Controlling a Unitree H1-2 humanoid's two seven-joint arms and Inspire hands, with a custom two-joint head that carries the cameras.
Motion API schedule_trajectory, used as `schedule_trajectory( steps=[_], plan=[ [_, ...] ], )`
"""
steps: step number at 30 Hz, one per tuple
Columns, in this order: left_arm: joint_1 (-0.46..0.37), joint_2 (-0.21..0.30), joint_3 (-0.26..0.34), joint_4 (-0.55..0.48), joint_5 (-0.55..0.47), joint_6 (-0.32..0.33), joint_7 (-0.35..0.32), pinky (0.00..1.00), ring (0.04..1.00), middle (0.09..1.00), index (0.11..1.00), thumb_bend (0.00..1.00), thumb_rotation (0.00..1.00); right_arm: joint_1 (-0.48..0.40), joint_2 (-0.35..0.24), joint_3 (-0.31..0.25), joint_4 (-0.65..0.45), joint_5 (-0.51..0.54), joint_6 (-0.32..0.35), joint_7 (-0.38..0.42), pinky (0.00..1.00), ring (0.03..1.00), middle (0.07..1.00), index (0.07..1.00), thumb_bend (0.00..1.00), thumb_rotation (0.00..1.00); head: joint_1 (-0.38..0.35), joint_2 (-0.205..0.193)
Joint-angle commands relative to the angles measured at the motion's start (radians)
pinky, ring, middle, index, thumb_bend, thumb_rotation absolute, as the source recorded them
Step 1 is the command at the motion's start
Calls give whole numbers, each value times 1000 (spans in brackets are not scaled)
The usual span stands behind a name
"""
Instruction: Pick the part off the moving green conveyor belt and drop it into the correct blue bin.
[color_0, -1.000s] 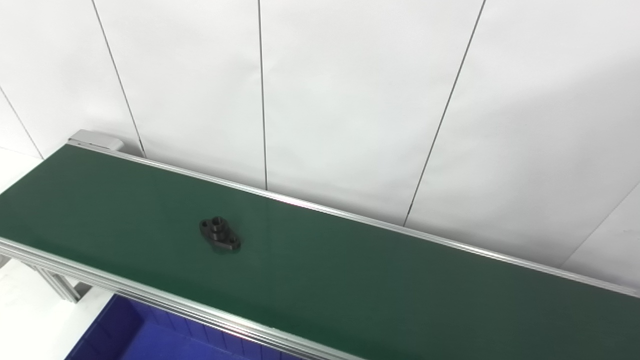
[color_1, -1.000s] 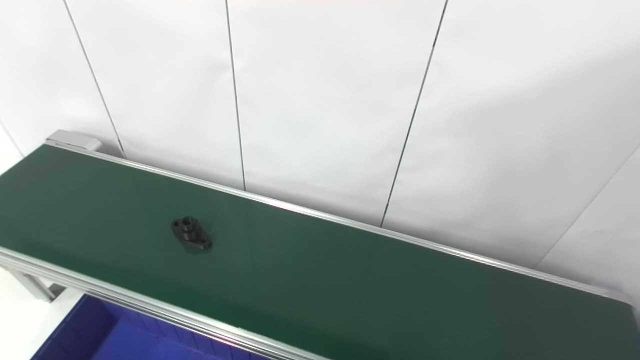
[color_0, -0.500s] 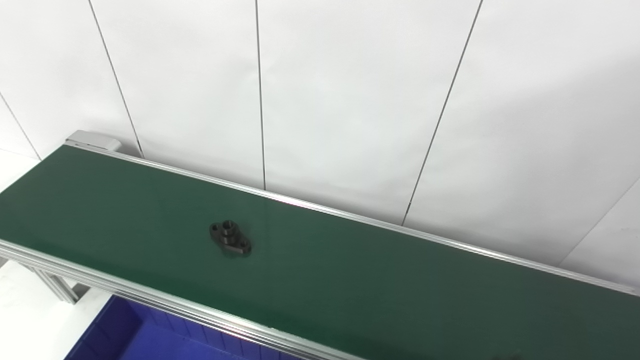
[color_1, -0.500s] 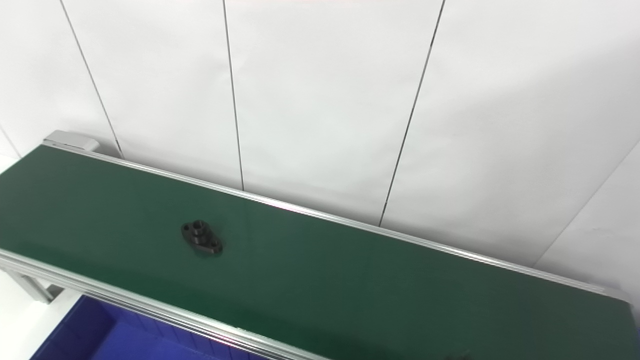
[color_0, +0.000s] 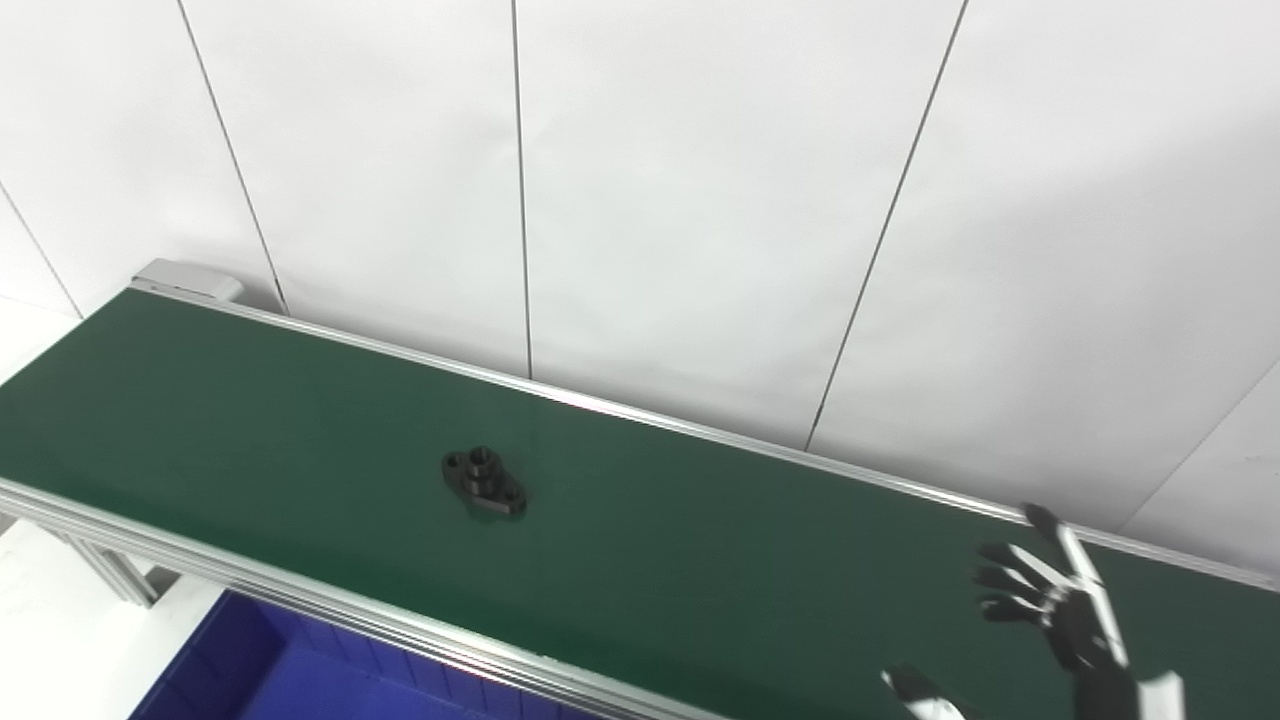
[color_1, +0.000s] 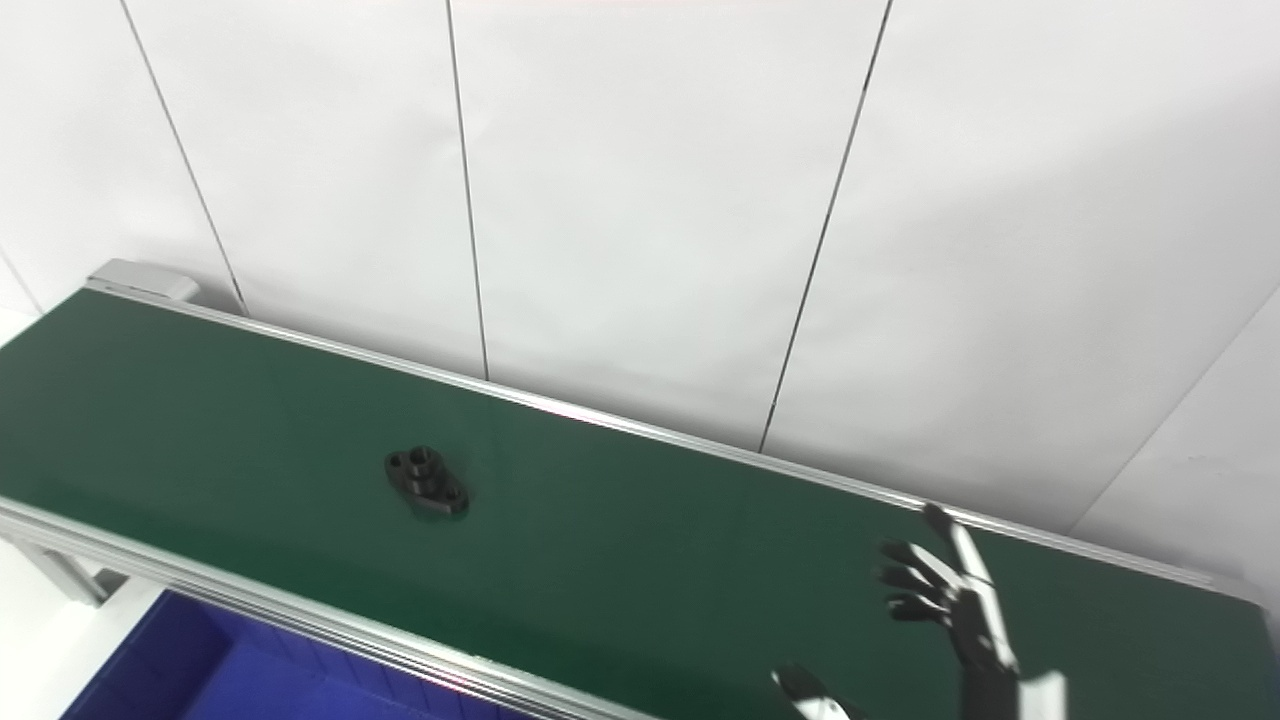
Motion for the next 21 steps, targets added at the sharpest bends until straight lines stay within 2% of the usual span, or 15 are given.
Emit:
schedule_trajectory(
  steps=[1,2,6,12,15,18,21],
  plan=[
    [-11,19,0,-33,4,-22,9,714,820,865,791,777,407,-44,13,-9,-40,-30,39,38,554,663,732,848,747,452,0,0],
    [-10,23,3,-39,3,-22,7,719,823,867,792,776,405,-60,17,-8,-46,-47,54,53,553,663,730,843,751,454,-32,22],
    [-15,38,2,-51,20,-22,25,755,846,887,818,769,409,-116,33,-3,-63,-76,109,110,575,666,730,831,757,419,-101,64],
    [-29,58,-22,-70,-3,-22,39,816,875,908,847,781,390,-226,58,8,-23,-134,248,219,596,675,736,838,780,384,-178,90],
    [-35,66,-28,-75,0,-22,48,830,879,909,854,784,396,-274,65,17,11,-172,292,245,600,679,739,851,784,381,-214,110],
    [-34,74,-22,-87,-5,-22,40,865,898,919,868,795,417,-338,69,30,66,-216,346,275,595,679,743,863,795,421,-241,129],
    [-40,81,-35,-95,-8,-22,48,873,908,922,872,789,410,-385,70,42,122,-239,367,287,585,672,744,858,808,421,-250,141]
  ],
)
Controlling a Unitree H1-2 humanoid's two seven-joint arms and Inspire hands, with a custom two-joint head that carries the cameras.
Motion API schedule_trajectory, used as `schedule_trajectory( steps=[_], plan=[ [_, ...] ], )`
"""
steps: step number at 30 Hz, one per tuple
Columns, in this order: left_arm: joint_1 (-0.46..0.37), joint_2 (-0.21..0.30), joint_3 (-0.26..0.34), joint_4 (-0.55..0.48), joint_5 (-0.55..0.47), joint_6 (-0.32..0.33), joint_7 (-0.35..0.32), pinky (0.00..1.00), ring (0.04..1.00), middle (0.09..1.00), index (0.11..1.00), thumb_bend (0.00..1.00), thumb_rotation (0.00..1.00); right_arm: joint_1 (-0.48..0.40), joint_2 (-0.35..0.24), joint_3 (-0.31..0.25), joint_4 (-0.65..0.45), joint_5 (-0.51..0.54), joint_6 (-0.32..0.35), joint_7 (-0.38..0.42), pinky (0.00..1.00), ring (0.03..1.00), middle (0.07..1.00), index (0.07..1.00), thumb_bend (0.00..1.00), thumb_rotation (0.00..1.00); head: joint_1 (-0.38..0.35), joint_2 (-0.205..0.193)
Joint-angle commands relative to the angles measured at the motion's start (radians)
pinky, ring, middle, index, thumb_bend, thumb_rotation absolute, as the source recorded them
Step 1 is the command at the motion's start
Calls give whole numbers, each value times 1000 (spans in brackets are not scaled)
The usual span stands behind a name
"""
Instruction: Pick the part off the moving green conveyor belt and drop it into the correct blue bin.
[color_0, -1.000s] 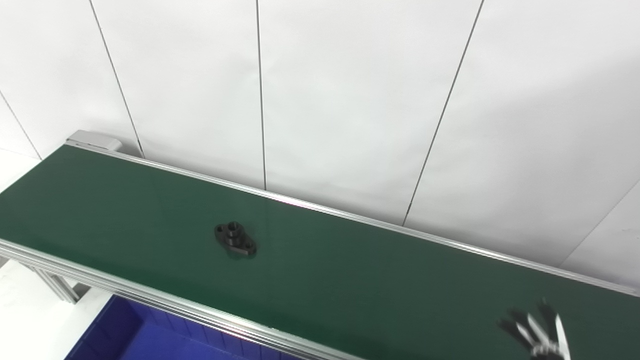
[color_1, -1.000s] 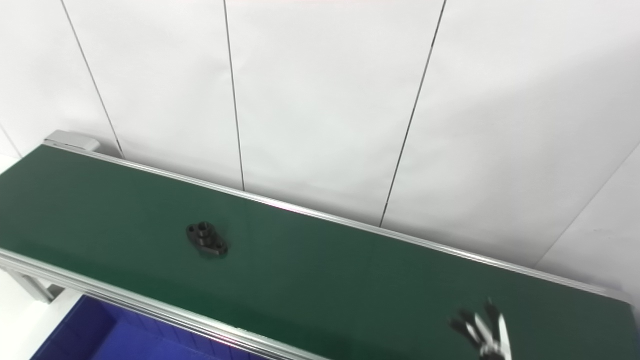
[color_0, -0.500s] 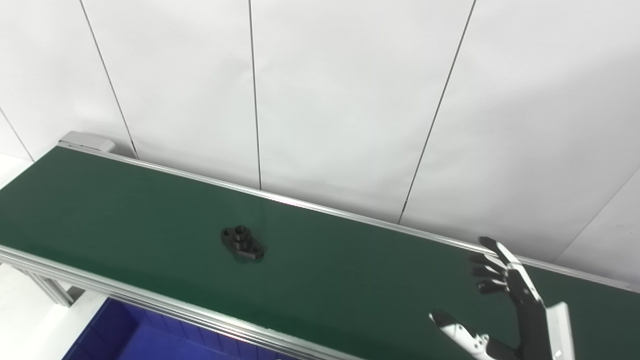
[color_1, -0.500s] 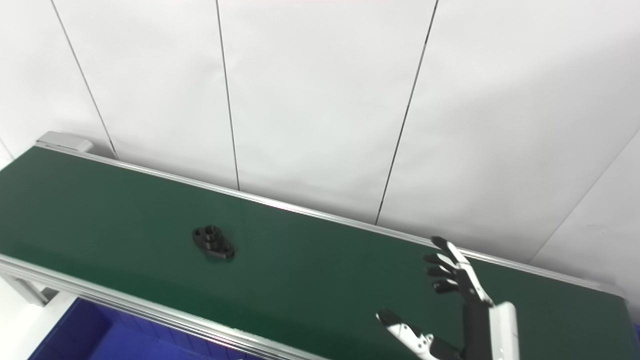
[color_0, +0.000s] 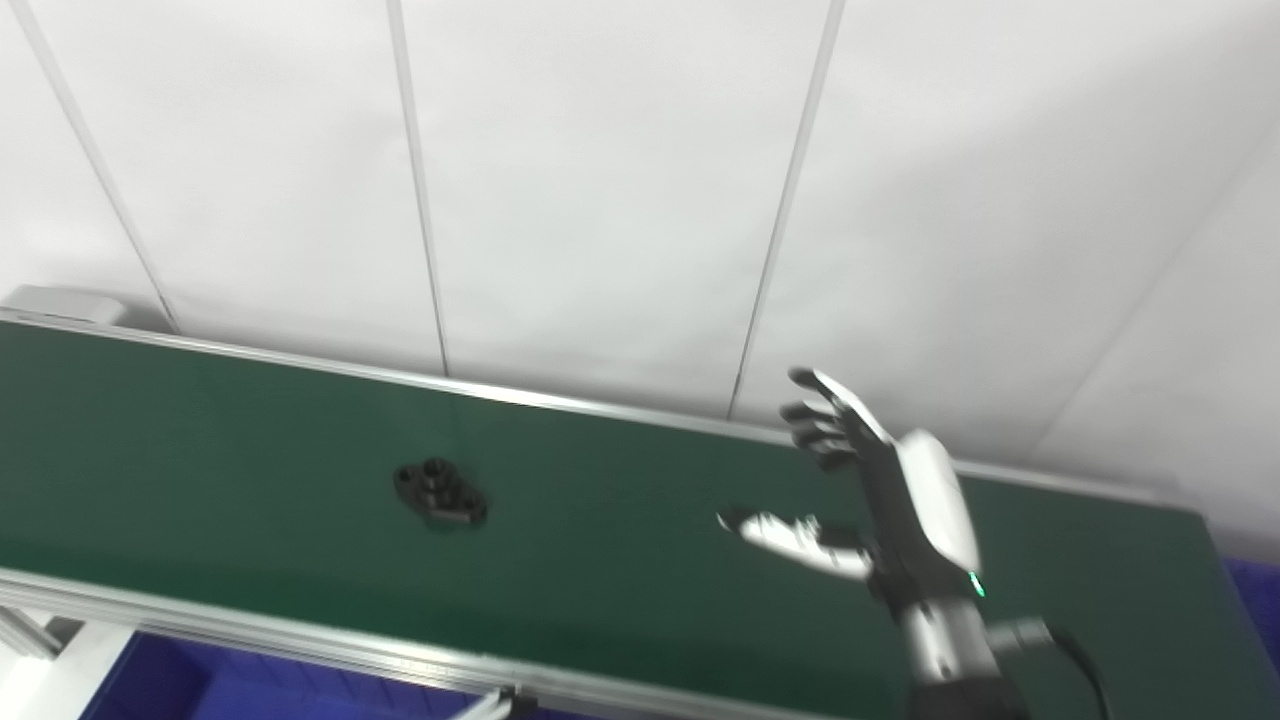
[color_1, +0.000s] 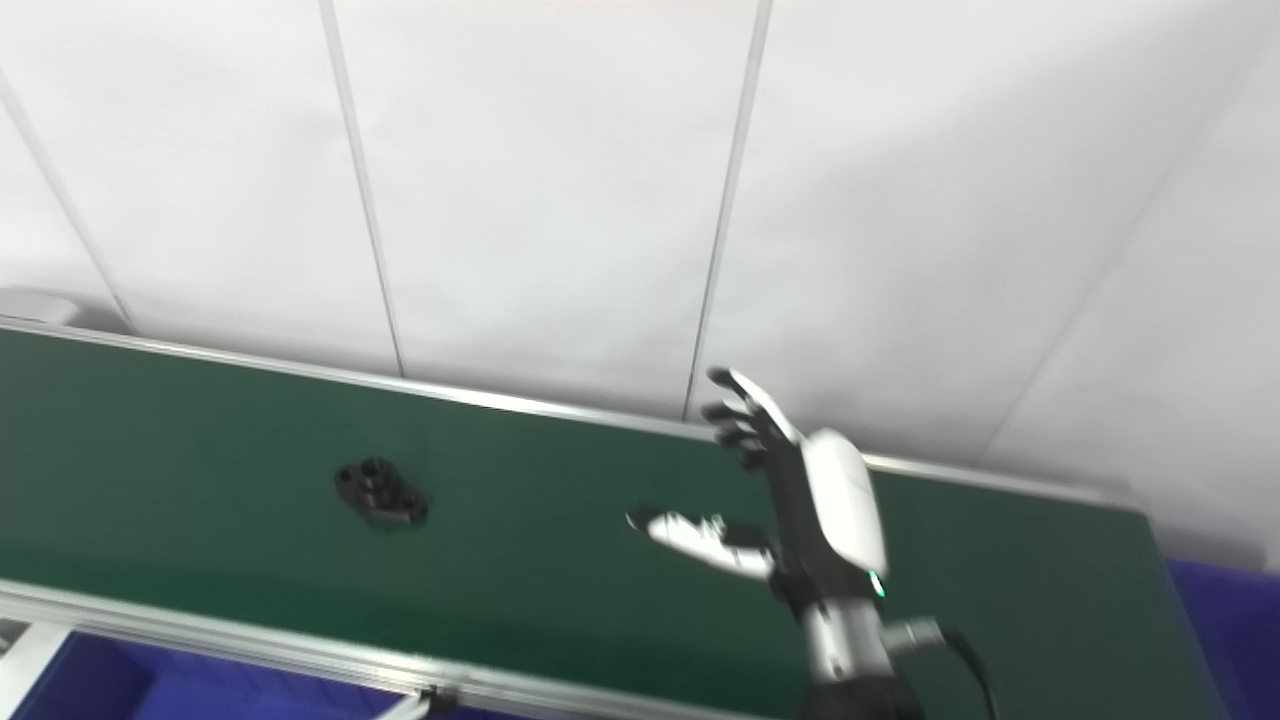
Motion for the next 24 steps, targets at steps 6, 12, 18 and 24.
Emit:
schedule_trajectory(
  steps=[6,12,18,24],
  plan=[
    [-27,45,-27,-33,9,-21,49,894,921,929,881,762,405,-119,13,35,108,-45,38,-1,567,661,733,838,832,447,0,38],
    [-30,65,-47,-64,2,-21,56,897,928,932,890,748,425,-173,26,64,199,-52,58,-6,598,694,743,842,842,439,10,61],
    [-21,75,-53,-97,-21,-21,73,837,898,920,890,759,419,-213,38,113,260,-75,66,-3,620,707,748,861,819,437,13,68],
    [6,78,-44,-122,-59,-21,74,836,888,912,899,755,430,-257,43,167,335,-103,66,9,656,733,770,862,808,457,16,69]
  ],
)
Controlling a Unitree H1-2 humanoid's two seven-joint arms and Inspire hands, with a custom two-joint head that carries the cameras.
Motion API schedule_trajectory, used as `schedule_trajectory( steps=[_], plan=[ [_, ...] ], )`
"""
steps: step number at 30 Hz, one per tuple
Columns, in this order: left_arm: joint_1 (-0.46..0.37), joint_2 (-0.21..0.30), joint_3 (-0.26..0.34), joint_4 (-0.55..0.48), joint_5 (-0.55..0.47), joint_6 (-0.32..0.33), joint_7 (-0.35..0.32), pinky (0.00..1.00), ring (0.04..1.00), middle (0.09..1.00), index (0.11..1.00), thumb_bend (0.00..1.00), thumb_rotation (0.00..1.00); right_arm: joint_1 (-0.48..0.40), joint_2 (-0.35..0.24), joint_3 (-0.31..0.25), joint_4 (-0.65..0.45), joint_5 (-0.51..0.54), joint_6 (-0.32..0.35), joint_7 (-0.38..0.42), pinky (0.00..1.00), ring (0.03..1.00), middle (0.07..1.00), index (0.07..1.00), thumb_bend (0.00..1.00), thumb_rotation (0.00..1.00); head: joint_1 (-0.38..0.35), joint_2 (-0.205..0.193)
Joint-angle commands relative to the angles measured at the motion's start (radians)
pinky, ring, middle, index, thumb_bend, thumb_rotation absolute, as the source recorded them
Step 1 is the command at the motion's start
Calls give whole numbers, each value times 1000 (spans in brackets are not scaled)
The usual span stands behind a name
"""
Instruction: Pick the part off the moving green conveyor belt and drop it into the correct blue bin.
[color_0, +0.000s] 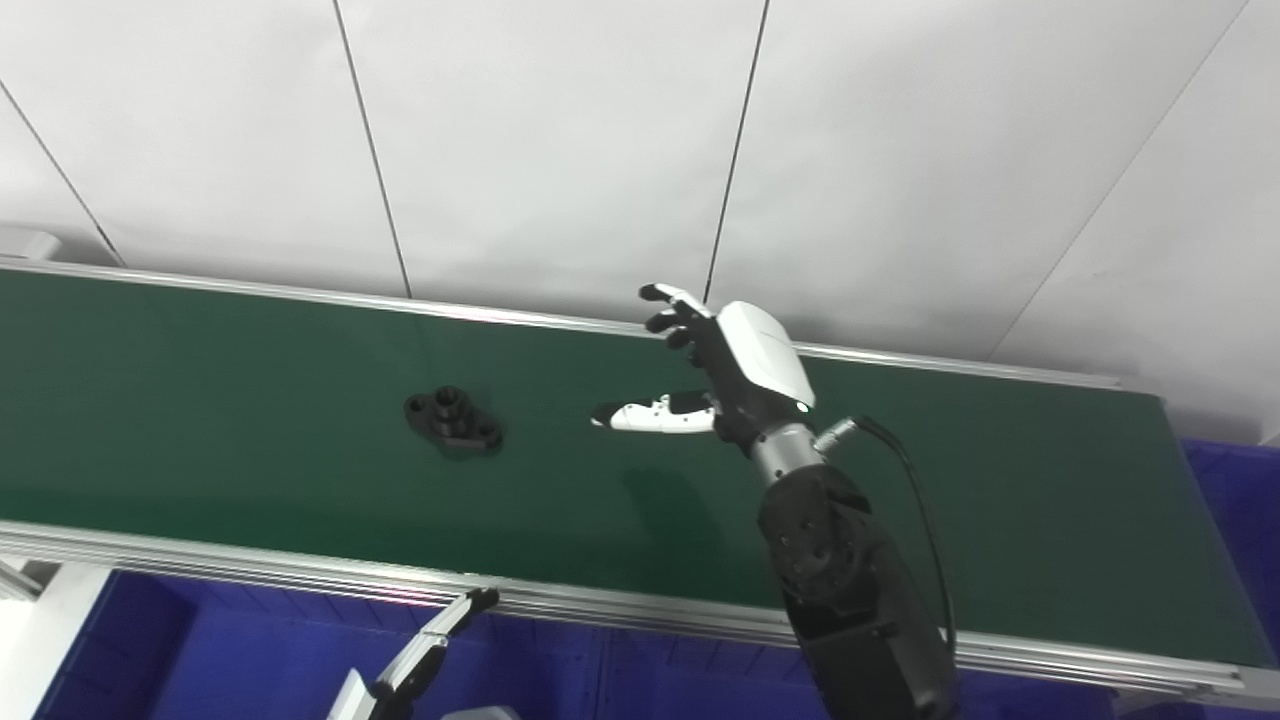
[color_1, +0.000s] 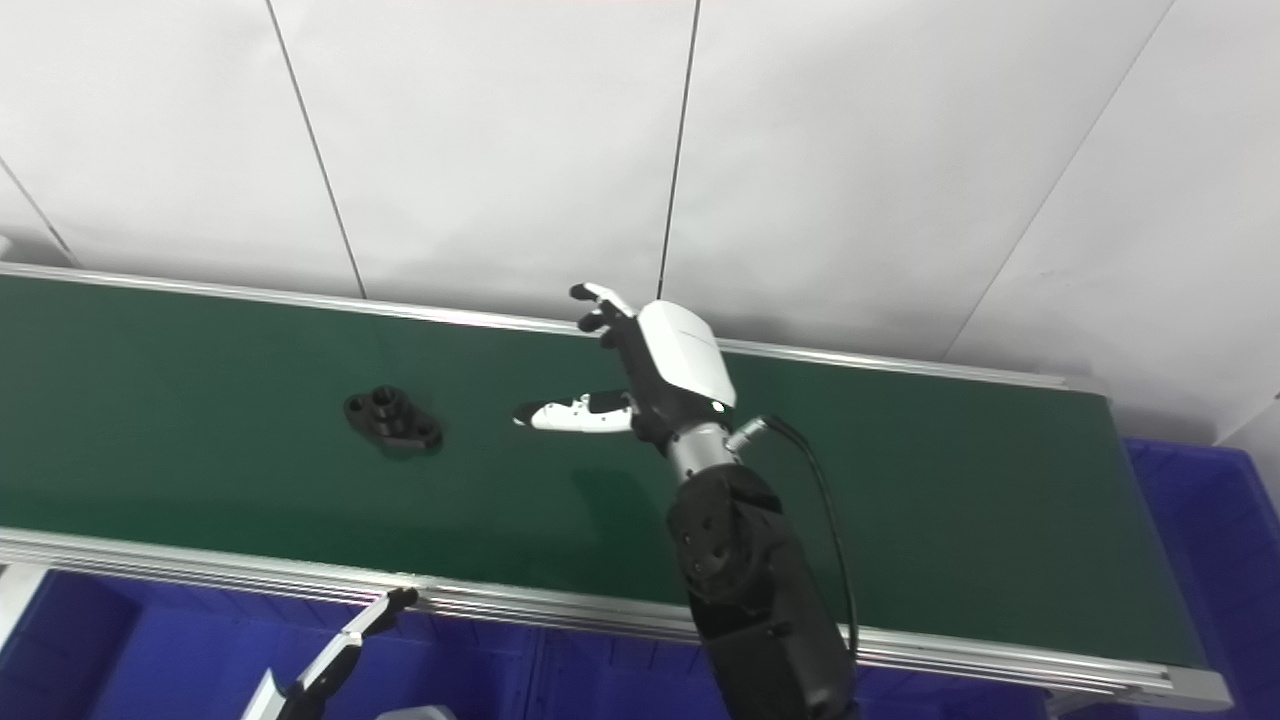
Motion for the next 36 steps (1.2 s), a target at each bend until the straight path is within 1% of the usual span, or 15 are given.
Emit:
schedule_trajectory(
  steps=[1,4,7,10,14,18,22,30,36],
  plan=[
    [15,15,4,-27,-21,-18,30,835,887,911,899,756,435,-55,15,15,3,-17,4,-8,660,736,772,862,808,460,1,1],
    [17,19,-9,-33,-34,-18,30,846,885,907,899,744,454,-75,20,36,45,-20,-3,-13,670,745,787,853,809,477,6,-4],
    [17,25,-23,-36,-44,-18,30,837,882,906,899,725,462,-96,24,55,97,-17,-20,-28,646,720,762,839,814,476,5,-6],
    [23,22,-22,-30,-43,-18,30,829,874,897,892,719,463,-118,31,74,141,-17,-16,-32,645,721,765,834,822,486,8,-10],
    [20,27,-35,-38,-48,-18,30,827,872,892,886,735,463,-142,44,94,202,-7,-21,-36,655,737,777,799,822,464,18,-12],
    [22,20,-31,-39,-47,-18,30,809,864,885,875,753,449,-176,57,120,283,-20,-22,-54,675,757,799,818,831,474,22,-12],
    [12,23,-51,-42,-52,-18,29,815,871,892,880,755,443,-202,63,147,356,-23,-35,-82,656,756,800,823,835,464,29,-12],
    [5,19,-61,-47,-51,-18,26,817,874,898,878,756,423,-239,69,178,434,-17,-33,-104,652,780,826,831,840,453,50,-11],
    [6,22,-62,-49,-51,-18,17,823,881,906,881,759,415,-279,77,204,498,-17,-41,-118,656,764,811,828,826,467,59,-10]
  ],
)
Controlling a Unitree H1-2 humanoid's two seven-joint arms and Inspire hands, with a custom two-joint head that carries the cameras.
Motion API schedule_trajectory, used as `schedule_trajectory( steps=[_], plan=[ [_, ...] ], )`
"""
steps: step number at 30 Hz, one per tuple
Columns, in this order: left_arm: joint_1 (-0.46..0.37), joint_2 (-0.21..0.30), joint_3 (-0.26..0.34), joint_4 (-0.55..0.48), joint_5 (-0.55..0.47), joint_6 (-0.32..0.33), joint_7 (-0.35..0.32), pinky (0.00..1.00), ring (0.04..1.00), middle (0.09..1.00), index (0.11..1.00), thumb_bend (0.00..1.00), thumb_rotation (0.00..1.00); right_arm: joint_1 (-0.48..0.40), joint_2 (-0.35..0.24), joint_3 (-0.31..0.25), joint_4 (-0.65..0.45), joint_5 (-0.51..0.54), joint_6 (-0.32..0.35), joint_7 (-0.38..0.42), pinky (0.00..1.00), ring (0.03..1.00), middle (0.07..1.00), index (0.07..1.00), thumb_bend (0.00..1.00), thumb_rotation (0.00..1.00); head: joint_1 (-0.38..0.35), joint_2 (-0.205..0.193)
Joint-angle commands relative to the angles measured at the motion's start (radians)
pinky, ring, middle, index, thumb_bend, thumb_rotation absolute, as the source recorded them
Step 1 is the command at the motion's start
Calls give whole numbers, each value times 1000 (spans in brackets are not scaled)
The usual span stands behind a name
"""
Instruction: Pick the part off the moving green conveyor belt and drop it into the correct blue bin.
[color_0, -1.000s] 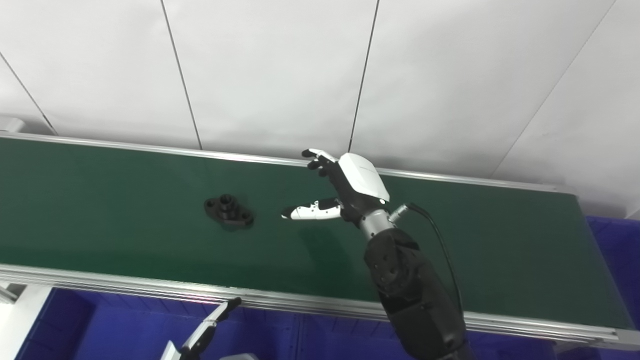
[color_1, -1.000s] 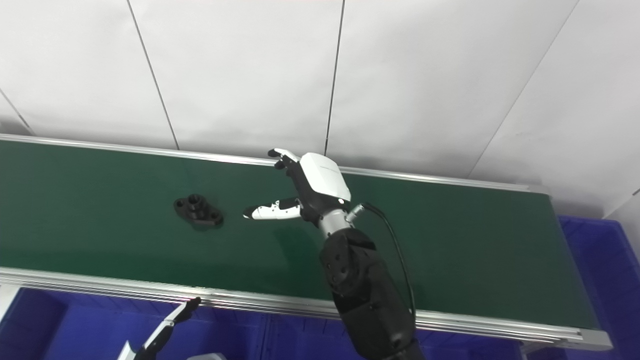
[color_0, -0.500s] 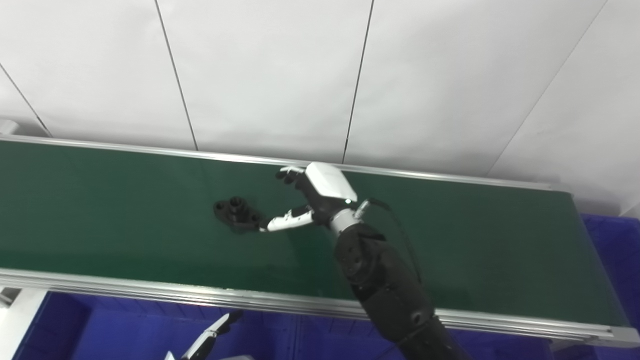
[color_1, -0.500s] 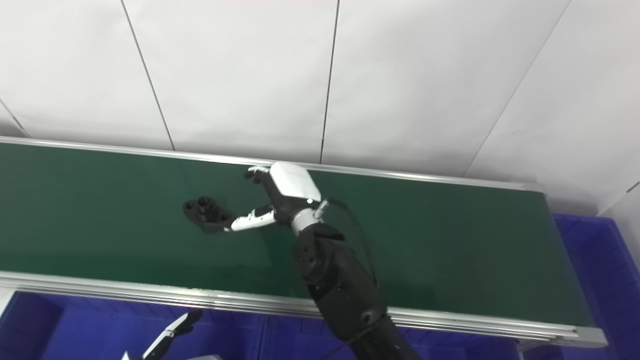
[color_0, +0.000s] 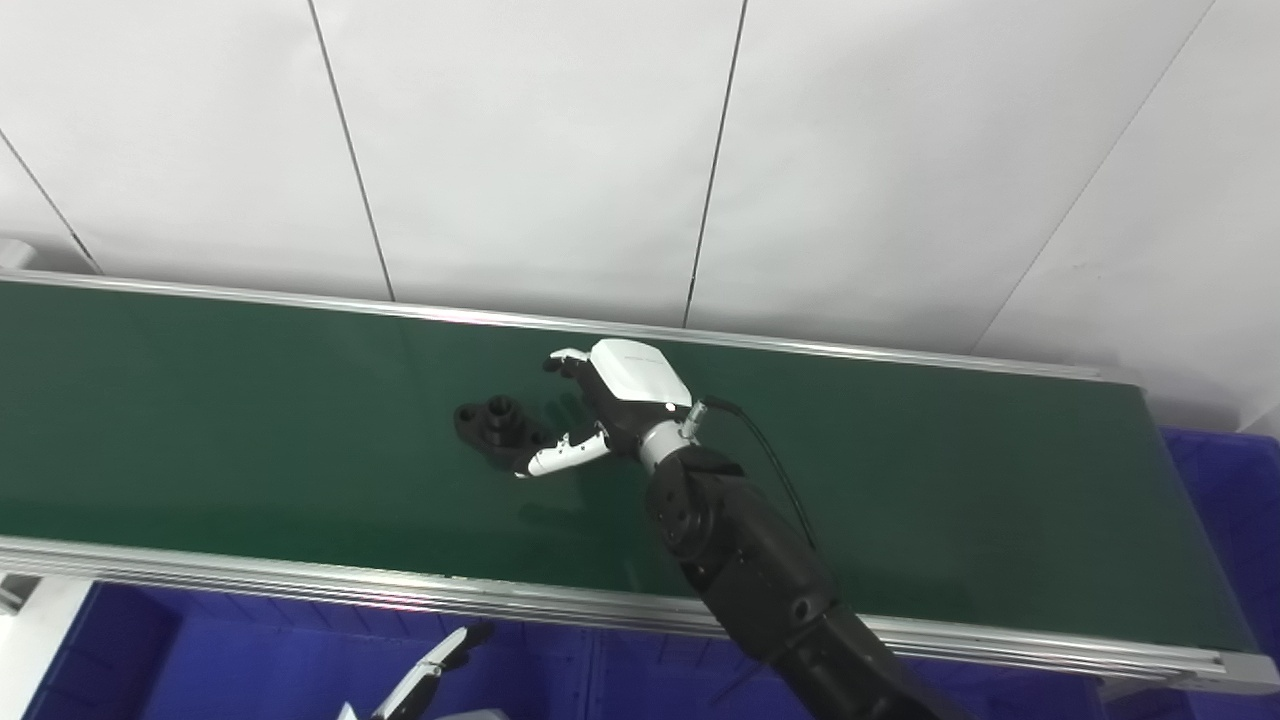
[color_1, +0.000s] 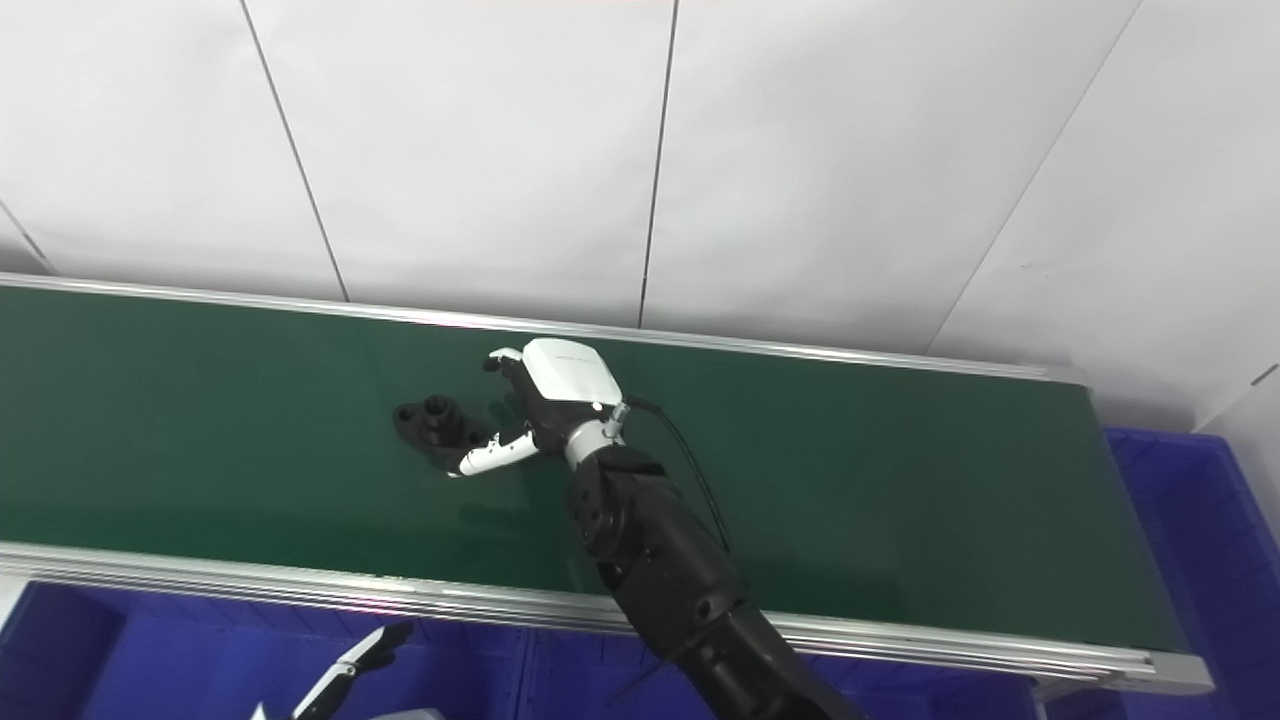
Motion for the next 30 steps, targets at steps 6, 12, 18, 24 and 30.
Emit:
schedule_trajectory(
  steps=[6,12,18,24,30],
  plan=[
    [1,15,12,-20,3,-18,10,822,877,904,873,779,434,-85,42,26,37,-3,-49,-38,689,790,819,837,832,472,12,4],
    [15,15,31,-27,-6,-18,-15,825,876,904,875,791,446,-104,67,39,82,4,-68,-67,656,747,785,824,827,457,18,10],
    [17,8,42,-19,21,-18,-7,811,870,900,881,782,455,-100,79,66,101,2,-77,-67,605,691,738,768,800,432,19,10],
    [15,7,38,-24,20,-18,-8,812,872,902,886,775,445,-76,75,89,118,3,-82,-73,598,697,748,804,783,336,20,16],
    [19,3,38,-29,17,-18,-7,820,876,904,884,777,437,-45,43,110,116,-17,-76,-93,528,649,702,762,734,96,14,19]
  ],
)
